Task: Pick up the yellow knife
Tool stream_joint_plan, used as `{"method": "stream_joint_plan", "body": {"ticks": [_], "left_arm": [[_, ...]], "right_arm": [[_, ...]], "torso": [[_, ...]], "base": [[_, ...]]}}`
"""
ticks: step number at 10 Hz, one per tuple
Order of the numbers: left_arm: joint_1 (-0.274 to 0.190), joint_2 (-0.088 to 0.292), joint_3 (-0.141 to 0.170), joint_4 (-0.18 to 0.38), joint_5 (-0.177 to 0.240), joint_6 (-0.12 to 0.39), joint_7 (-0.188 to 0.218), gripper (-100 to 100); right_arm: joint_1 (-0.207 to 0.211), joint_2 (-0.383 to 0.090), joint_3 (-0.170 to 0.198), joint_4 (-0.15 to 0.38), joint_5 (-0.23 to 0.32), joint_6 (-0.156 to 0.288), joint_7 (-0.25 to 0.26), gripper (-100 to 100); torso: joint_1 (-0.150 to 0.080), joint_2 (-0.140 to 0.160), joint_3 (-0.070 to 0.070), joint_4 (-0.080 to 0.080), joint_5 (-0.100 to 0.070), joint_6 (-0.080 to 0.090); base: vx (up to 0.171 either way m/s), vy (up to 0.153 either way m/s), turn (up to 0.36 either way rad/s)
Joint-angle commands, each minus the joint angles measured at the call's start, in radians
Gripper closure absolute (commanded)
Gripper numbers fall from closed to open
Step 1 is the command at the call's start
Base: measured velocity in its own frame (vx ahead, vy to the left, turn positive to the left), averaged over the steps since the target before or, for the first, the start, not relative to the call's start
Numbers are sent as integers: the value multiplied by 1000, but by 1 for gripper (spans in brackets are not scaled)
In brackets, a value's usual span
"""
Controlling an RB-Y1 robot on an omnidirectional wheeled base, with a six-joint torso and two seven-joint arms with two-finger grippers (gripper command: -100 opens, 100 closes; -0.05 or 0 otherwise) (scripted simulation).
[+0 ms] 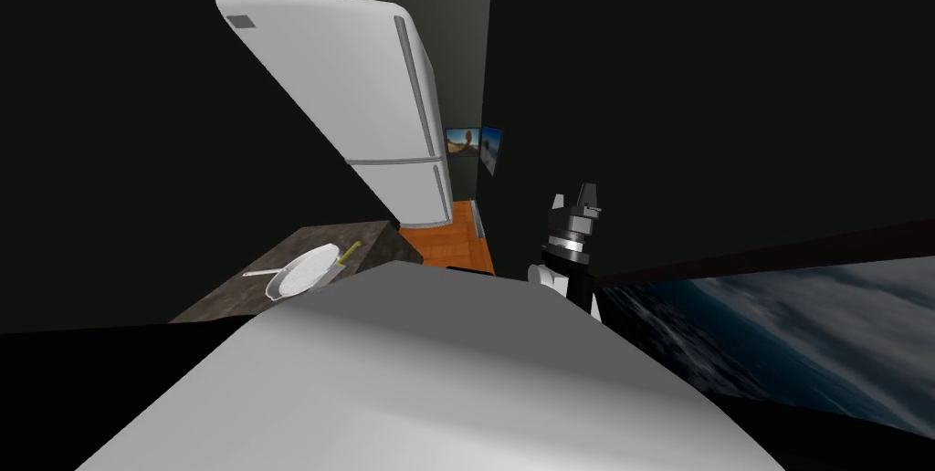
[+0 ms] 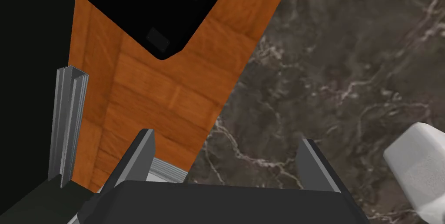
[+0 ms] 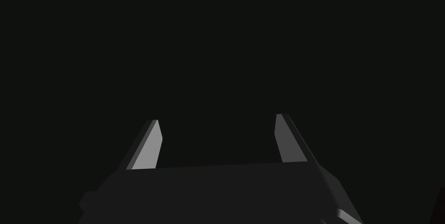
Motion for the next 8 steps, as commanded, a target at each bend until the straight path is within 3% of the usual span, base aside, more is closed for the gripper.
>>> {"method": "stream_joint_plan", "body": {"ticks": [1, 5, 7, 8], "left_arm": [[2, 44, 9, 48, -10, -5, -3, -100], [6, 113, 57, 118, -21, -18, -24, -100], [9, 110, 57, 110, -17, -14, -30, -100], [3, 109, 53, 112, -21, -13, -27, 0]], "right_arm": [[0, 0, 0, 0, 0, 0, 0, 0], [0, 0, 0, 0, 0, 0, 0, 0], [0, 0, 0, 0, 0, 0, 0, 0], [0, 0, 0, 0, 0, 0, 0, 0]], "torso": [[0, 0, 0, 0, 0, 0], [-2, -2, -2, -1, 0, 0], [-7, -1, -1, 0, -1, -1], [-9, 2, 1, 0, -2, -2]], "base": [[120, 120, -242], [118, 103, -176], [67, 26, -28], [9, 4, -2]]}}
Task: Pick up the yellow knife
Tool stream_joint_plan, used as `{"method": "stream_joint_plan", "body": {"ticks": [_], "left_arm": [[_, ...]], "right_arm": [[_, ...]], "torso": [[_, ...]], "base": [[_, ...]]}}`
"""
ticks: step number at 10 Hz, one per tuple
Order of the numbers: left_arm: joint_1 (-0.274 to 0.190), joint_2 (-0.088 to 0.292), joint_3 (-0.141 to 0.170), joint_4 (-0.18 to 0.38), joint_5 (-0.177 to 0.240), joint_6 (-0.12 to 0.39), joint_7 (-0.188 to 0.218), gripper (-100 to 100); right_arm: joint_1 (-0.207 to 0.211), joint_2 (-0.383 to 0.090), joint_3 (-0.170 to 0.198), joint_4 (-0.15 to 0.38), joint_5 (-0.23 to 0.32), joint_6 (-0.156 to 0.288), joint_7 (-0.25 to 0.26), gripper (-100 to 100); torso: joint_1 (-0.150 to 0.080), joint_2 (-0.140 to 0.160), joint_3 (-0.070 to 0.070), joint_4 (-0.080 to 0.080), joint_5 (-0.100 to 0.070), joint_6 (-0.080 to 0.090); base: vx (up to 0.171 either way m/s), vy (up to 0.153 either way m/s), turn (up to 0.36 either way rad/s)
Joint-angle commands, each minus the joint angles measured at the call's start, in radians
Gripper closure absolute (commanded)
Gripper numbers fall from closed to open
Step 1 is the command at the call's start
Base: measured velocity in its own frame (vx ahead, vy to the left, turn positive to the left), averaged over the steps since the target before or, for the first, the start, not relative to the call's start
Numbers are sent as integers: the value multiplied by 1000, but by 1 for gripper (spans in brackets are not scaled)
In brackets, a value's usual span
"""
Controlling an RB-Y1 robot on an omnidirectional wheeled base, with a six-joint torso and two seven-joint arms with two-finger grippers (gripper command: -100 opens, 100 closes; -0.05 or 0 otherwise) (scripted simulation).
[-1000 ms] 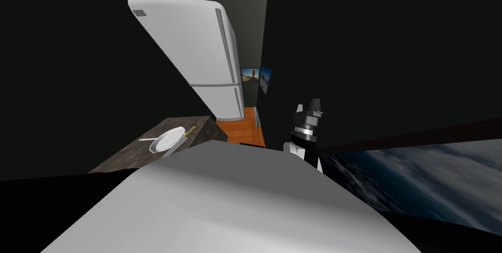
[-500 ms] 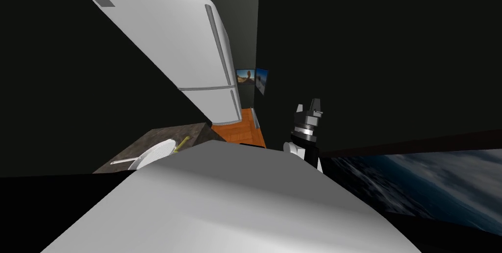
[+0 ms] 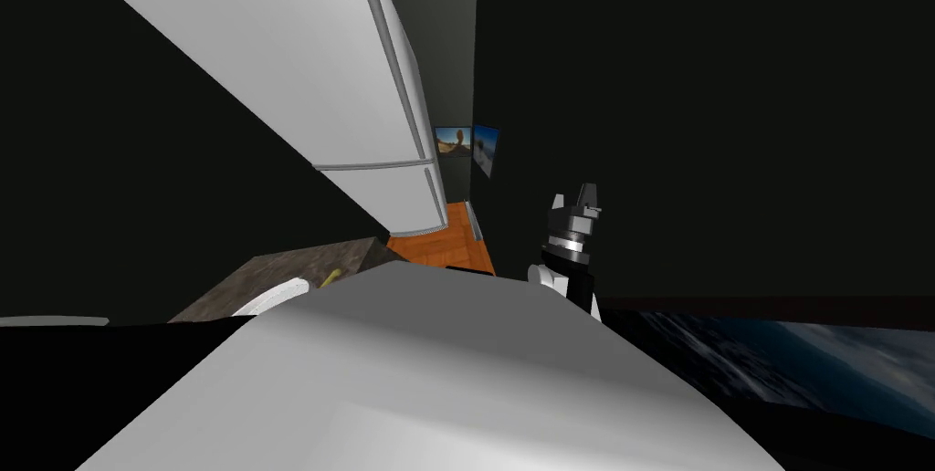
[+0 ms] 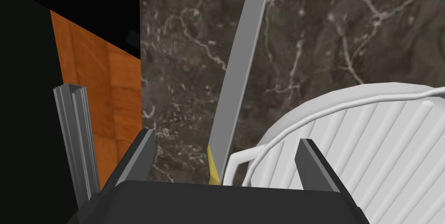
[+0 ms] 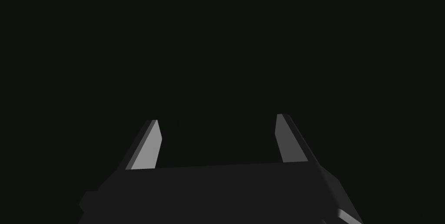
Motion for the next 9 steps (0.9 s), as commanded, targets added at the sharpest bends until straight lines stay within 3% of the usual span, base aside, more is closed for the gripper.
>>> {"method": "stream_joint_plan", "body": {"ticks": [1, 2, 3, 7, 8, 9], "left_arm": [[-19, -37, -10, 9, -30, 1, 19, -100], [-38, -69, -19, 17, -59, 3, 39, -100], [-38, -73, -19, 17, -59, 3, 39, -100], [-115, -209, -58, 52, -177, 8, 117, -100], [-115, -220, -58, 52, -177, 8, 117, -100], [-134, -257, -68, 60, -207, 9, 136, -100]], "right_arm": [[0, 0, 0, 0, 0, 0, 0, 0], [0, 0, 0, 0, 0, 0, 0, 0], [0, 0, 0, 0, 0, 0, 0, 0], [0, 0, 0, 0, 0, 0, 0, 0], [0, 0, 0, 0, 0, 0, 0, 0], [0, 0, 0, 0, 0, 0, 0, 0]], "torso": [[0, 0, 0, 0, 0, 0], [0, 2, 1, 0, 0, 1], [-1, 4, 2, 1, 0, 1], [-1, 6, 4, 1, 0, 0], [-1, 7, 4, 2, 0, 0], [-1, 6, 4, 2, 0, -1]], "base": [[-14, 0, -176], [-52, 1, -282], [-47, 3, -95], [-51, -8, -231], [-46, -4, -82], [-34, -11, -153]]}}
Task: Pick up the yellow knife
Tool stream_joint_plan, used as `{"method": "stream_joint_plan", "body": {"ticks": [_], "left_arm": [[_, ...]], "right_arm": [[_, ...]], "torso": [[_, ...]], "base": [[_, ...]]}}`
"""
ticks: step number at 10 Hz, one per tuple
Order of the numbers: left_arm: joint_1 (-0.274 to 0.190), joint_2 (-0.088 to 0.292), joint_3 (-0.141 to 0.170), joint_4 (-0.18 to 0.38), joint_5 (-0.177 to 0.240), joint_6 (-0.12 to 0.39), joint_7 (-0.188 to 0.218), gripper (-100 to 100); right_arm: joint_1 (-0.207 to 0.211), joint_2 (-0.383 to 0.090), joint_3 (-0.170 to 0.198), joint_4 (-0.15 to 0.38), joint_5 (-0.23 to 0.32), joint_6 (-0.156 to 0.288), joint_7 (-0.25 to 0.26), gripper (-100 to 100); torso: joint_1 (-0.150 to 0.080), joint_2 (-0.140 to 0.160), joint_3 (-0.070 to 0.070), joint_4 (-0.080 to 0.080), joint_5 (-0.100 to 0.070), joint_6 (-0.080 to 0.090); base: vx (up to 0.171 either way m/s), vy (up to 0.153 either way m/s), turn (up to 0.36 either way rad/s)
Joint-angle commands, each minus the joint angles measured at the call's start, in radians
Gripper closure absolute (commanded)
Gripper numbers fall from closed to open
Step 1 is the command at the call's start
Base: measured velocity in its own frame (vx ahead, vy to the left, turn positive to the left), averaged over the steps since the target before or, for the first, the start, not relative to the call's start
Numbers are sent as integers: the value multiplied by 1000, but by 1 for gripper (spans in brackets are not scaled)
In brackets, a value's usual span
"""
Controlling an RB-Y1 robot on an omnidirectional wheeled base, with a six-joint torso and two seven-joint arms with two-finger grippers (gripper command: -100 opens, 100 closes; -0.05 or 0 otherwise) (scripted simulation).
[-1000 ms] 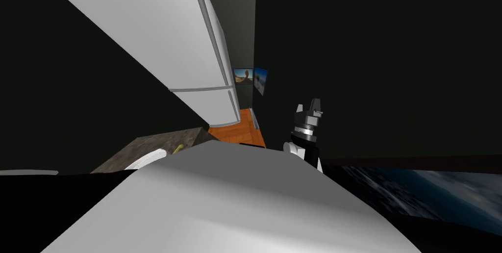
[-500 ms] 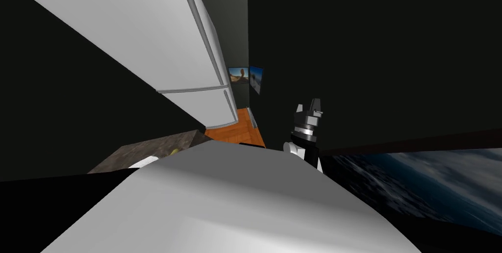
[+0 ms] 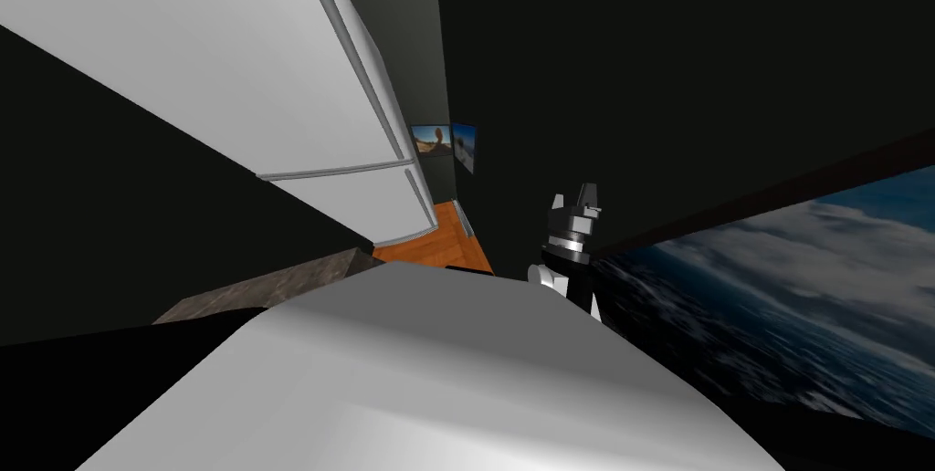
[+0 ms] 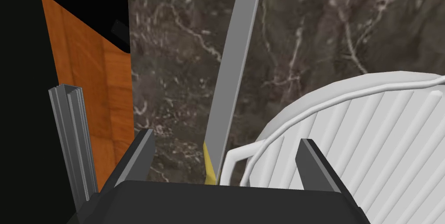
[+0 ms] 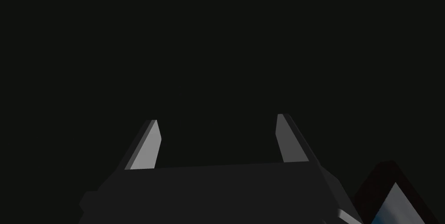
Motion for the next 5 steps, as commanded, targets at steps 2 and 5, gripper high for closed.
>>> {"method": "stream_joint_plan", "body": {"ticks": [2, 5], "left_arm": [[-30, -58, -15, 12, -45, 4, 30, -100], [-58, -110, -31, 26, -88, 11, 54, -100]], "right_arm": [[0, 0, 0, 0, 0, 0, 0, 0], [0, 0, 0, 0, 0, 0, 0, 0]], "torso": [[0, 0, 0, 0, 0, 0], [0, 0, 0, 1, 3, 0]], "base": [[-37, -6, -178], [-34, -5, -151]]}}
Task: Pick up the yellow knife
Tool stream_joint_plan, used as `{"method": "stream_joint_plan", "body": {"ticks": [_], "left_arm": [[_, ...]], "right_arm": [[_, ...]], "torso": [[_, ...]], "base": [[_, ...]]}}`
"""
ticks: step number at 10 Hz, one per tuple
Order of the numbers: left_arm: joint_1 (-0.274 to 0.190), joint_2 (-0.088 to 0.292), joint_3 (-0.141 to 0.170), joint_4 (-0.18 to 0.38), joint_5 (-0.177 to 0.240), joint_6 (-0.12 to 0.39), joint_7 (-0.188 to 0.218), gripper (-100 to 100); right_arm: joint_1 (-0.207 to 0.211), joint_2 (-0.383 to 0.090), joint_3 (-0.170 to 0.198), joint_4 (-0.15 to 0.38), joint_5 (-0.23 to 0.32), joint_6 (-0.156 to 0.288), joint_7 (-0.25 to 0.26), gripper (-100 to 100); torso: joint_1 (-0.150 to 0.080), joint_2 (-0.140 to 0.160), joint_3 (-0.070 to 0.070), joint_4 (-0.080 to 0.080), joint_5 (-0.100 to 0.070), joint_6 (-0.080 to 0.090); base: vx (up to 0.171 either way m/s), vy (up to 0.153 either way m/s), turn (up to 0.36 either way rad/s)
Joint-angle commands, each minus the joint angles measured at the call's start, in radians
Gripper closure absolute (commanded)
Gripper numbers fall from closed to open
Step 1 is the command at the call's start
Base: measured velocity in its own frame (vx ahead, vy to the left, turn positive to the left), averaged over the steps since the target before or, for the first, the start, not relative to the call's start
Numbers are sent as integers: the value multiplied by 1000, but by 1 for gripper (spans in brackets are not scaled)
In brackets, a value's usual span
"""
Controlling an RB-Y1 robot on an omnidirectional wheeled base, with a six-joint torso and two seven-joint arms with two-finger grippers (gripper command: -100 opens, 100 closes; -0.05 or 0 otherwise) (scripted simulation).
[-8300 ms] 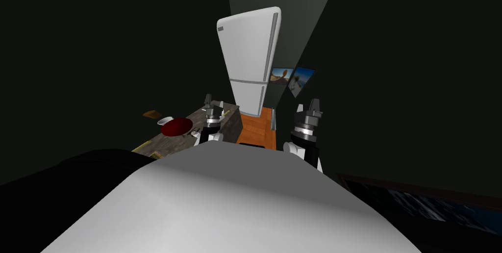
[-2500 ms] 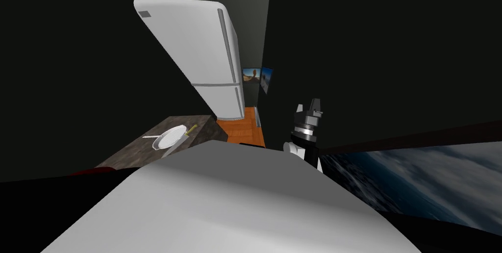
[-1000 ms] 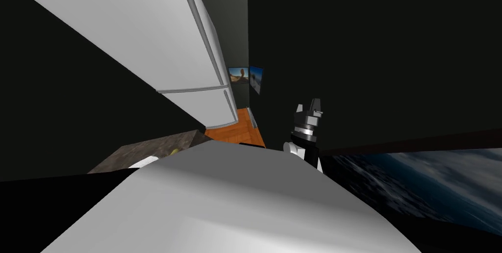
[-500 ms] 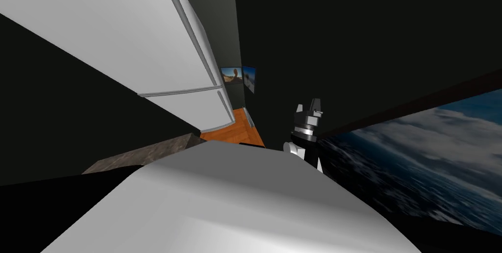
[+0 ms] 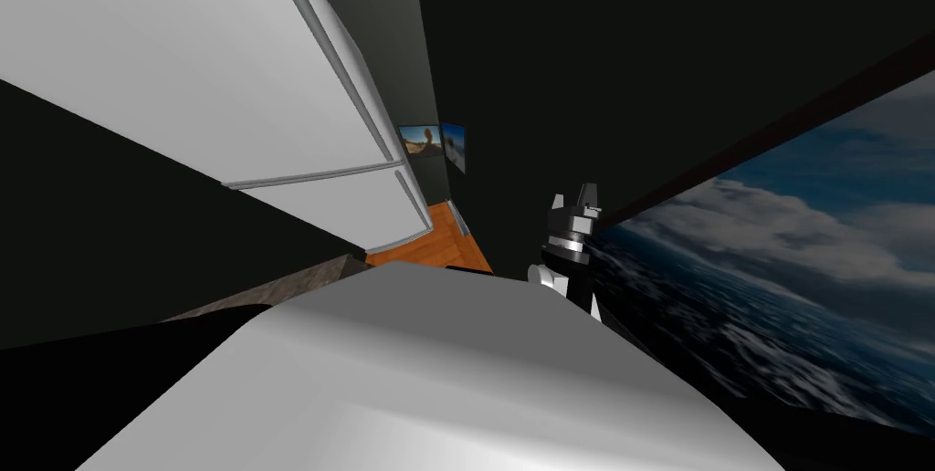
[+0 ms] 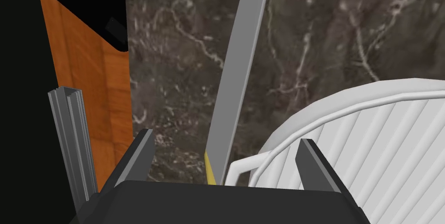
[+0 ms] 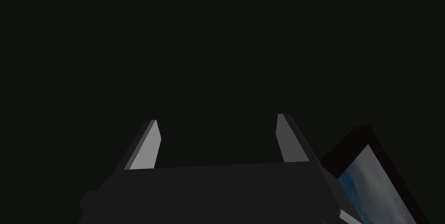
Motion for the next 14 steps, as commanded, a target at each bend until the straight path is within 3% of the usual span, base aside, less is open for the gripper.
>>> {"method": "stream_joint_plan", "body": {"ticks": [1, 5, 6, 7, 9, 10, 13, 14], "left_arm": [[0, 0, 0, 0, 0, 0, 0, 100], [-1, 1, 0, 0, 0, 0, -2, 100], [-1, 1, 0, -1, -1, 0, -2, 0], [28, 51, 15, -14, 45, -8, -27, 100], [66, 117, 34, -31, 103, -10, -66, 100], [66, 128, 34, -31, 104, -10, -66, 100], [124, 227, 63, -57, 191, -14, -125, 100], [124, 238, 63, -57, 193, -14, -125, 100]], "right_arm": [[0, 0, 0, 0, 0, 0, 0, 0], [0, 0, 0, 0, 0, 0, 0, 0], [0, 0, 0, 0, 0, 0, 0, 0], [0, 0, 0, 0, 0, 0, 0, 0], [0, 0, 0, 0, 0, 0, 0, 0], [0, 0, 0, 0, 0, 0, 0, 0], [0, 0, 0, 0, 0, 0, 0, 0], [0, 0, 0, 0, 0, 0, 0, 0]], "torso": [[0, 0, 0, 0, 0, 0], [0, -2, -2, -1, -1, -1], [0, -2, -1, -1, -1, -1], [0, -2, -1, -1, 0, -1], [0, -4, -3, -2, -1, -4], [-1, -5, -4, -2, -1, -3], [0, -5, -3, -2, -2, -3], [-1, -5, -3, -2, -2, -4]], "base": [[-5, 4, 14], [0, 0, 0], [0, 0, 0], [45, 12, 315], [70, 6, 326], [42, 3, 85], [43, 10, 229], [38, 0, 84]]}}
